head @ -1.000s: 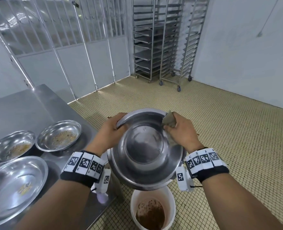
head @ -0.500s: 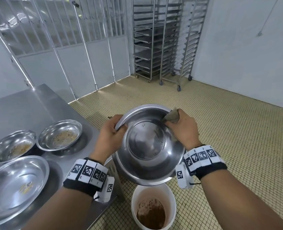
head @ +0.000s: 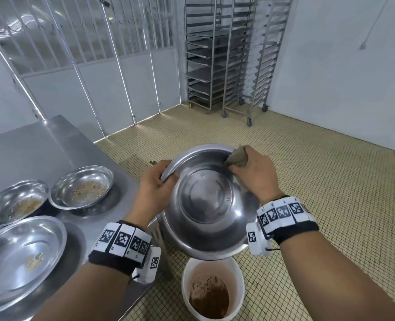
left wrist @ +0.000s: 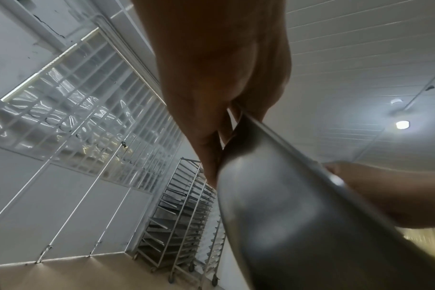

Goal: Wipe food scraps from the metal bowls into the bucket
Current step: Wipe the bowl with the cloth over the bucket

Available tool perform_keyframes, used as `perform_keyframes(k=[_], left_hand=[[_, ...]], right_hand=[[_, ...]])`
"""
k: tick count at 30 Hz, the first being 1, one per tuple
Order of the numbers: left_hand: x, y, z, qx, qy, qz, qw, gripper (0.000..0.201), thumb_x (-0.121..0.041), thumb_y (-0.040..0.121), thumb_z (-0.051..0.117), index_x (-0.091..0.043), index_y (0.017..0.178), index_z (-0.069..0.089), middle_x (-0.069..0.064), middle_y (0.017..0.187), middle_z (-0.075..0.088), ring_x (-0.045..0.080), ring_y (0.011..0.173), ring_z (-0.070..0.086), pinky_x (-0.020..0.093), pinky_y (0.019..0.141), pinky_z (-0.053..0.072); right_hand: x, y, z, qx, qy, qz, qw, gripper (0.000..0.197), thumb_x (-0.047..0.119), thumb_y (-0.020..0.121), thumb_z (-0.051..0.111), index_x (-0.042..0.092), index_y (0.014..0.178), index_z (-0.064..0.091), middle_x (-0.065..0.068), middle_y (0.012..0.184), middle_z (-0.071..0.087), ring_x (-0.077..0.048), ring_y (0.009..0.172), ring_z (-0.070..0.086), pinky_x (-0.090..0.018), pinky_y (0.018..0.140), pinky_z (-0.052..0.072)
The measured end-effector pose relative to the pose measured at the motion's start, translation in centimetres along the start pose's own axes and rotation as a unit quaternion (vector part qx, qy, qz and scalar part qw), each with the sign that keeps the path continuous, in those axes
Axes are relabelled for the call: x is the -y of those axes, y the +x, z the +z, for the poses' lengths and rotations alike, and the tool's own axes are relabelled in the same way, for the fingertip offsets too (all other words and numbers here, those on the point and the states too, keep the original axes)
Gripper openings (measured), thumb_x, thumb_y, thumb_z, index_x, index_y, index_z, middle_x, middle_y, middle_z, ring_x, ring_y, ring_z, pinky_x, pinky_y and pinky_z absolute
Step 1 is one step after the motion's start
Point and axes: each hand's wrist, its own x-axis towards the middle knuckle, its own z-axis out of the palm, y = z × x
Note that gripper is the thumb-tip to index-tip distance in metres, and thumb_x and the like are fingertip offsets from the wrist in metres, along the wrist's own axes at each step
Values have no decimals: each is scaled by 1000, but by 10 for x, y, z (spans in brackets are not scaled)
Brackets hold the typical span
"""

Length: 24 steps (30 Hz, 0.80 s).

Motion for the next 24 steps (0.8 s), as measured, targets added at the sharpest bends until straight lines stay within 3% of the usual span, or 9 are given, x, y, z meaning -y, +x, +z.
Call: perform_keyframes(k=[2,4,6,9,13,16,18,21,24], left_hand=[[-3,-1,3,-15,-5,6,1000,14,-13,97,69,-25,89,71,-12,73,67,3,65,60,17,60,49],[-4,0,3,-51,-8,4,999,13,-13,97,68,-23,90,71,-15,74,67,-1,66,60,15,61,48],[-2,-1,1,-107,-32,-12,994,13,-12,98,66,-23,93,70,-10,78,69,5,70,63,22,63,50],[-1,-2,4,-142,-58,-18,988,15,-11,100,62,-25,101,67,3,90,70,20,81,66,34,70,54],[0,6,-7,-45,18,-13,999,14,-7,98,58,-19,105,62,-6,88,65,5,76,59,34,72,50],[-1,17,-19,68,85,3,994,19,-8,96,62,-26,102,65,-18,81,65,3,73,60,31,68,49],[-4,21,-19,109,109,34,987,18,-12,97,65,-30,100,68,-20,80,67,2,73,62,25,66,47],[-5,18,-14,101,51,30,993,15,-13,99,64,-26,97,72,-13,78,69,6,71,63,19,65,49],[-4,12,-10,17,-8,-17,1000,13,-12,99,64,-19,92,71,-7,74,66,10,68,62,24,62,50]], right_hand=[[2,3,-3,-9,-21,-6,1000,31,38,87,74,22,110,59,6,85,64,-15,71,59,-26,60,44],[-3,-5,4,-37,35,37,998,31,39,88,75,21,108,60,10,86,65,-11,73,60,-21,59,42],[-9,-18,16,-46,144,111,982,30,38,89,75,20,110,64,12,90,66,-5,78,63,-20,65,49],[-17,-32,35,-34,220,178,959,21,36,89,77,24,103,66,8,91,71,-9,82,70,-32,76,61],[-19,-28,24,-39,206,130,969,10,25,93,72,27,98,63,9,92,69,-11,85,69,-22,71,54],[-17,-23,11,4,133,56,990,13,25,94,71,23,106,65,10,92,69,-6,83,66,-16,67,47],[-14,-20,11,33,89,17,995,19,24,92,73,21,110,67,10,93,70,-10,83,66,-19,69,48],[-11,-17,12,0,72,3,997,26,28,89,76,20,111,66,9,95,71,-13,83,66,-25,74,52],[-9,-27,14,-51,135,64,987,21,27,90,76,22,106,63,13,91,68,-6,79,64,-21,70,52]])
